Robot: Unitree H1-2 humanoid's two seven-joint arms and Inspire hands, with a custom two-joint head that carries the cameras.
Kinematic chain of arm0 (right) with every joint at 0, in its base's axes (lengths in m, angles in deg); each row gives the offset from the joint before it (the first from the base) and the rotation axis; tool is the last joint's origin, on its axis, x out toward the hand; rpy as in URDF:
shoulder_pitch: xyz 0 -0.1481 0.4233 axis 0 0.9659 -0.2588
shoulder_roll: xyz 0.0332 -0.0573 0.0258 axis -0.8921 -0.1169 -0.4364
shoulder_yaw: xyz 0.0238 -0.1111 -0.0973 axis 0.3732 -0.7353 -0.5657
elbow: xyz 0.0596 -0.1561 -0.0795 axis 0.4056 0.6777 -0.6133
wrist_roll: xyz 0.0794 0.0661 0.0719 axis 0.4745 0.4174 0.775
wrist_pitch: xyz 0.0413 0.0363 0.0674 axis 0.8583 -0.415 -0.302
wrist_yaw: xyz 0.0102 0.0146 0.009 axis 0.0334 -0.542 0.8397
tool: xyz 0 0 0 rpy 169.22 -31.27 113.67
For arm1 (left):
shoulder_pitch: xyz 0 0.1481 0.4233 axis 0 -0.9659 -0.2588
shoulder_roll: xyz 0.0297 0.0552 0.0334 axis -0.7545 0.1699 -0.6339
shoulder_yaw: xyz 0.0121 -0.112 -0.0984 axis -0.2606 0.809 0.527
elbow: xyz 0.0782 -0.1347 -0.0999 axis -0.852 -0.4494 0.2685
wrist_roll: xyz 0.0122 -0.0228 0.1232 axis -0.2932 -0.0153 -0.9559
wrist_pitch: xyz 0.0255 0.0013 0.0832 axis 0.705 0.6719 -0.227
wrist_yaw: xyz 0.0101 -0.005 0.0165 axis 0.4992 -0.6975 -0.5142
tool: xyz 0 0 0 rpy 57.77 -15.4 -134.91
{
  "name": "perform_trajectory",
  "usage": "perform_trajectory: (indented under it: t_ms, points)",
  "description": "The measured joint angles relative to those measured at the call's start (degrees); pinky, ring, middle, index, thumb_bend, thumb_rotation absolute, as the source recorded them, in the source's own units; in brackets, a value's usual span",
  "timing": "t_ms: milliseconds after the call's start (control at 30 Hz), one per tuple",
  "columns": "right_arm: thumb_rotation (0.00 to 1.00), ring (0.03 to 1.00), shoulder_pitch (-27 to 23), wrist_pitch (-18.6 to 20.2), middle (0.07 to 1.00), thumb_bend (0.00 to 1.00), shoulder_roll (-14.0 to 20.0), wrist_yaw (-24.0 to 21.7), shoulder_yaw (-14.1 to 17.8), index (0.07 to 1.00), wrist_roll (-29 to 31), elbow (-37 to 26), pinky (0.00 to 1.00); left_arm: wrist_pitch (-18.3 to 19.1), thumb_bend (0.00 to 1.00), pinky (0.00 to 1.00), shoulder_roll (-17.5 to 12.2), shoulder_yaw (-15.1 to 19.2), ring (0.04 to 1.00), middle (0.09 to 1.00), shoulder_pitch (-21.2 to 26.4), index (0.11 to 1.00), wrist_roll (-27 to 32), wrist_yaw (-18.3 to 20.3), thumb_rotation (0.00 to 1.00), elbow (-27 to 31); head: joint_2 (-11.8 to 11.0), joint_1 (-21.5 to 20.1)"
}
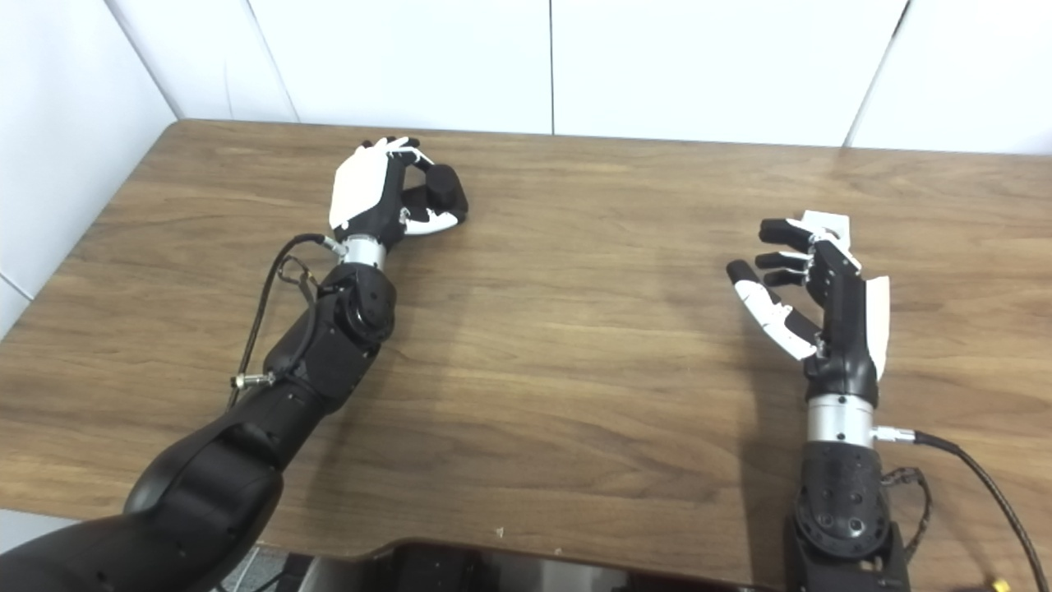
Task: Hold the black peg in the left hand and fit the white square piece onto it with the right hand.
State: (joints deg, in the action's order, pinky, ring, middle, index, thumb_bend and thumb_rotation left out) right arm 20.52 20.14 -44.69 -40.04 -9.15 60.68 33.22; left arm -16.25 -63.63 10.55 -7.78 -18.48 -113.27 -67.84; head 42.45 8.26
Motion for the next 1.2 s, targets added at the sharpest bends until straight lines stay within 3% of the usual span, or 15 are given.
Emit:
perform_trajectory:
  t_ms: [233,400,667,1200]
  points:
    - [0.40,0.600,0.02,-0.02,0.680,0.52,0.20,0.03,0.02,0.663,-0.11,-0.04,0.53,0.60,0.51,1.00,-0.03,0.15,0.960,0.863,-1.52,0.480,1.24,3.34,0.09,4.33,0.00,-0.70]
    - [0.39,0.600,-0.01,-0.02,0.679,0.51,0.42,0.11,0.08,0.656,-0.49,-0.03,0.52,-0.38,0.51,1.00,0.10,-0.62,0.965,0.885,-5.60,0.486,3.36,7.81,0.09,11.23,0.00,-2.20]
    - [0.38,0.611,-0.04,-0.02,0.681,0.52,0.47,0.13,0.05,0.659,-0.92,-0.05,0.52,1.76,0.52,1.00,0.87,-3.47,0.999,0.946,-10.46,0.494,3.05,13.92,0.08,21.80,0.26,-3.51]
    - [0.39,0.599,-0.03,0.02,0.678,0.52,0.56,0.07,0.04,0.651,-2.16,-0.35,0.52,3.22,0.52,1.00,3.32,-7.26,1.000,0.979,-17.65,0.494,2.90,19.36,0.08,33.39,0.97,-6.06]
